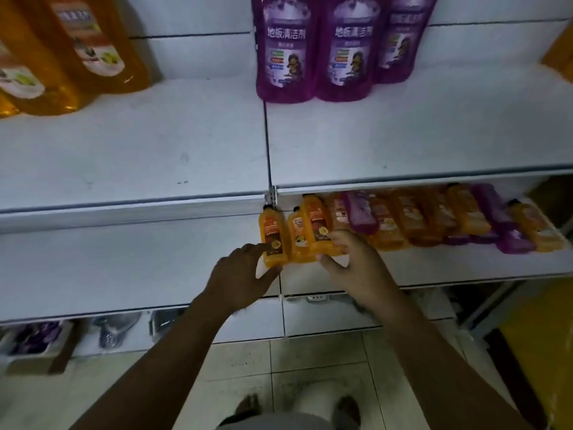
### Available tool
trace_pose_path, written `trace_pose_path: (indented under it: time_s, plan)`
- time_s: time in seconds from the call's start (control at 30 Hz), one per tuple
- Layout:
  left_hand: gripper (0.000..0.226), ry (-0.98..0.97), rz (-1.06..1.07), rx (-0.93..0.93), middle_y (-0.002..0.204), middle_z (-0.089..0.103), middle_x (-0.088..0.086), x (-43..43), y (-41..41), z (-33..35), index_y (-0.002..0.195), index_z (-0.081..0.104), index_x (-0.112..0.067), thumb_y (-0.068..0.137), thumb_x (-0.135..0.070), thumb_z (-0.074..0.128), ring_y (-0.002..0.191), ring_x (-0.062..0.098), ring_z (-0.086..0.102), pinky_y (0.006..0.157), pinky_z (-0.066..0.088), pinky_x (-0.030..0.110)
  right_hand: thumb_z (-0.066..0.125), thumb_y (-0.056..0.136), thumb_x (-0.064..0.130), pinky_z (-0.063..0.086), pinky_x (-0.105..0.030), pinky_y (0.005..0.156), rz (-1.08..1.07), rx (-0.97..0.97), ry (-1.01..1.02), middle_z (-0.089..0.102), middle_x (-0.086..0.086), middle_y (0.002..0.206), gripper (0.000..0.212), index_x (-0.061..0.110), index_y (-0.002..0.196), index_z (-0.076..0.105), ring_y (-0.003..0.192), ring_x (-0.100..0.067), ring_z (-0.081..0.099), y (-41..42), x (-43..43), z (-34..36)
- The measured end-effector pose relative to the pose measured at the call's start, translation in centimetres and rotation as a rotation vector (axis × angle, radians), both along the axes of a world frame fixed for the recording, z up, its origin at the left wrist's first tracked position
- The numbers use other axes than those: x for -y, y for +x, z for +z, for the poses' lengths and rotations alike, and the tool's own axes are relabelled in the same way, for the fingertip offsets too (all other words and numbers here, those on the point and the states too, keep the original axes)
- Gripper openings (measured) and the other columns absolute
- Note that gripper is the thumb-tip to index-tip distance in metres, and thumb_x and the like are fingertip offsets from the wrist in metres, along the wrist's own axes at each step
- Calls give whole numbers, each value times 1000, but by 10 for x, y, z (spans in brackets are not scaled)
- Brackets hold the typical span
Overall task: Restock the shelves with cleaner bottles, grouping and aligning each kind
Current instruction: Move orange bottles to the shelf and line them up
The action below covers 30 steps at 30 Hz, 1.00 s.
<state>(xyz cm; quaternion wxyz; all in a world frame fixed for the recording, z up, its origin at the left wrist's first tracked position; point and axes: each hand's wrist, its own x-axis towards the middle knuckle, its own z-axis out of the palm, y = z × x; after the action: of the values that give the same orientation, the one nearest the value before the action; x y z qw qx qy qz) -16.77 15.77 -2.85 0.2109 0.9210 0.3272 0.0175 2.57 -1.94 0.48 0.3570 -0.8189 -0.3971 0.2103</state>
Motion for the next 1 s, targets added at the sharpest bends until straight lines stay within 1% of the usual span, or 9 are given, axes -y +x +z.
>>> trace_pose_path:
  time_s: [0.1, 0.23, 0.4, 0.47, 0.53, 0.67, 0.83, 0.9, 1.0]
  plan:
    - [59, -301, 228, 8, 141, 62, 5, 5, 18, -24, 145, 53, -26, 98, -62, 59, 125, 24, 62, 97, 50, 33, 76, 93, 38, 49, -17, 81, -61, -273, 19, 66, 6, 123, 38, 23, 126, 64, 112, -11, 63, 22, -13, -26]
    - [64, -513, 457, -6, 145, 60, 11, -3, 41, -49, 147, 47, -16, 97, -49, 68, 128, 28, 60, 97, 46, 32, 75, 94, 41, 57, -34, 87, -157, -397, -60, 71, -1, 120, 38, 16, 121, 67, 110, -18, 68, 43, -27, -69]
    - [72, -545, 491, 5, 147, 58, 15, -25, 56, -77, 151, 42, -13, 96, -49, 70, 130, 30, 59, 107, 49, 39, 73, 94, 43, 58, -46, 97, -210, -514, -5, 74, 0, 120, 32, 23, 119, 68, 110, -23, 70, 49, -39, -104]
    - [75, -513, 492, 10, 147, 58, 14, -33, 60, -89, 153, 41, -13, 96, -53, 67, 129, 30, 60, 107, 49, 39, 69, 95, 48, 58, -45, 93, -232, -525, 8, 74, 2, 111, 18, 32, 103, 65, 103, -23, 72, 49, -43, -113]
    - [76, -494, 493, 26, 143, 61, 13, -39, 64, -101, 152, 42, -11, 97, -58, 63, 124, 29, 62, 105, 51, 40, 65, 95, 56, 59, -43, 82, -279, -576, 27, 74, 3, 102, 24, 31, 96, 63, 89, -24, 75, 48, -48, -120]
    - [66, -416, 512, 70, 111, 70, 4, -41, 75, -122, 130, 60, -12, 95, -69, 57, 97, 20, 66, 85, 52, 35, 62, 90, 68, 59, -37, 66, -368, -654, 73, 77, 2, 94, 43, 26, 98, 65, 70, -24, 78, 45, -59, -127]
    - [56, -429, 513, 46, 76, 69, 3, -49, 87, -136, 82, 68, -16, 95, -70, 56, 72, 18, 67, 67, 52, 29, 71, 90, 59, 58, -31, 54, -398, -711, 117, 78, -4, 92, 44, 20, 110, 65, 66, -22, 78, 39, -70, -137]
    - [47, -519, 543, 85, 83, 68, 5, -55, 88, -133, 87, 68, -12, 95, -58, 65, 75, 18, 65, 68, 47, 26, 74, 90, 53, 58, -32, 54, -437, -790, 131, 78, -7, 95, 42, 19, 113, 64, 68, -25, 79, 38, -73, -137]
    - [52, -611, 574, 99, 105, 67, 8, -62, 90, -128, 119, 66, -6, 93, -52, 72, 92, 22, 65, 80, 48, 31, 77, 90, 45, 58, -32, 51, -473, -806, 159, 77, -11, 89, 41, 13, 113, 66, 63, -27, 77, 37, -74, -136]
